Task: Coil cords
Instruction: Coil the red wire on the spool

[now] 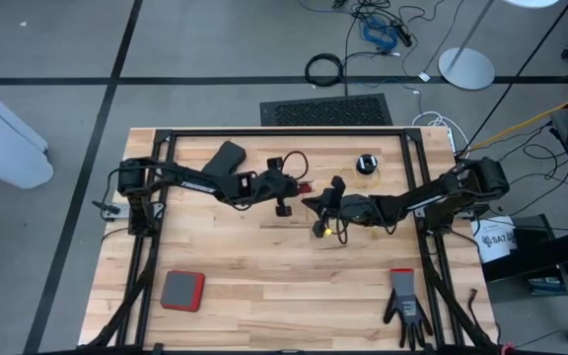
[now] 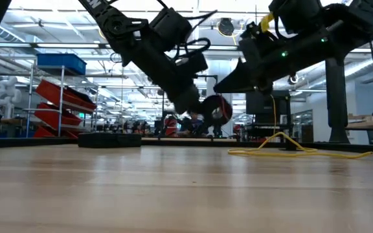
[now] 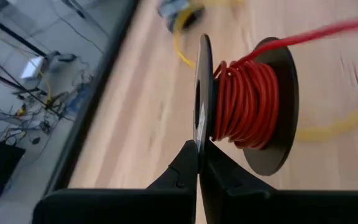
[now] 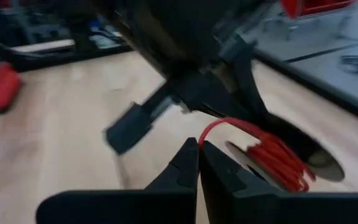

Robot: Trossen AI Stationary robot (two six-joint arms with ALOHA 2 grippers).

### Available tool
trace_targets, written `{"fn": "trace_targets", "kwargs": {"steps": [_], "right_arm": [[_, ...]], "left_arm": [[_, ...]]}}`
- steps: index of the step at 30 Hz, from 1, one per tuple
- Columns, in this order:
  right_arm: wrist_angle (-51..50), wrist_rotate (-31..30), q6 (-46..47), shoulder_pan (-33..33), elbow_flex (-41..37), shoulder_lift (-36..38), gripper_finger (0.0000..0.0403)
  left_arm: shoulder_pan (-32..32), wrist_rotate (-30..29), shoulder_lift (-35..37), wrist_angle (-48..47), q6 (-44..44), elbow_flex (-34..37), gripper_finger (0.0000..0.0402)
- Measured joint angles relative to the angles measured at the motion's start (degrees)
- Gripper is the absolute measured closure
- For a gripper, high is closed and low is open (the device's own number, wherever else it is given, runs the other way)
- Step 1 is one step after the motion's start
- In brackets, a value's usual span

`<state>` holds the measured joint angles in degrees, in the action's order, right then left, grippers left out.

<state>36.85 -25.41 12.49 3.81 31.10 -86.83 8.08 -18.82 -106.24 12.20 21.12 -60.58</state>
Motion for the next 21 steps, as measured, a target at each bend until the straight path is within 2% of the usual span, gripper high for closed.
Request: {"fn": "trace_targets", "kwargs": {"steps": [14, 17, 21], "right_arm": [[-0.3, -20.0, -7.8, 2.2, 3.7, -3.6, 0.0403], [-0.1, -23.0, -9.5, 2.7, 4.4, -5.2, 0.0403], [-0.1, -27.0, -11.8, 3.3, 4.6, -6.9, 0.0403]], "left_arm": [[-0.3, -1.0, 0.0, 18.3, -8.6, 0.0, 0.0398], [-0.2, 1.5, 0.0, 20.0, -11.9, 0.0, 0.0398], [0.7, 7.7, 0.0, 20.1, -17.6, 0.0, 0.0398]]}}
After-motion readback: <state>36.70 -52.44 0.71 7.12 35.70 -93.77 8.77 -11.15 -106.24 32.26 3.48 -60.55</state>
